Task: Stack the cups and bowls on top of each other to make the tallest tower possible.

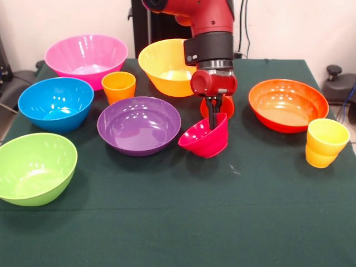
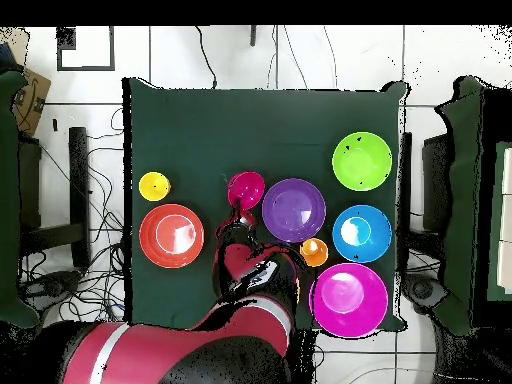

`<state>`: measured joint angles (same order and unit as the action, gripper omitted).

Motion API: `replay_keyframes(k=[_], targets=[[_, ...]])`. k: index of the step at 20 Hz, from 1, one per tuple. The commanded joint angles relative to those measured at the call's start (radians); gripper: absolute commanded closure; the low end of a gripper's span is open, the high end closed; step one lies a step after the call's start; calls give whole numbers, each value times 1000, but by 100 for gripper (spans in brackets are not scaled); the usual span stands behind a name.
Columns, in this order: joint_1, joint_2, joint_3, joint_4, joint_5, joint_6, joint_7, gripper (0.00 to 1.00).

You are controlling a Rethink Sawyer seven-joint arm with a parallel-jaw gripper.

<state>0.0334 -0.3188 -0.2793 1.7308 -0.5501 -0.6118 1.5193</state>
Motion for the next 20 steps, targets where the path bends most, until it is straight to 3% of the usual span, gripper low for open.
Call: replay_keyframes(k=[1, 5, 10, 14, 20], targets=[[47, -16, 61, -103, -60, 150, 51, 100], [128, 4, -49, -142, -26, 284, -32, 100], [212, 59, -179, -187, 6, 327, -41, 100], [278, 95, -272, -188, 38, 314, -10, 100], [295, 169, -304, -209, 58, 244, 34, 100]])
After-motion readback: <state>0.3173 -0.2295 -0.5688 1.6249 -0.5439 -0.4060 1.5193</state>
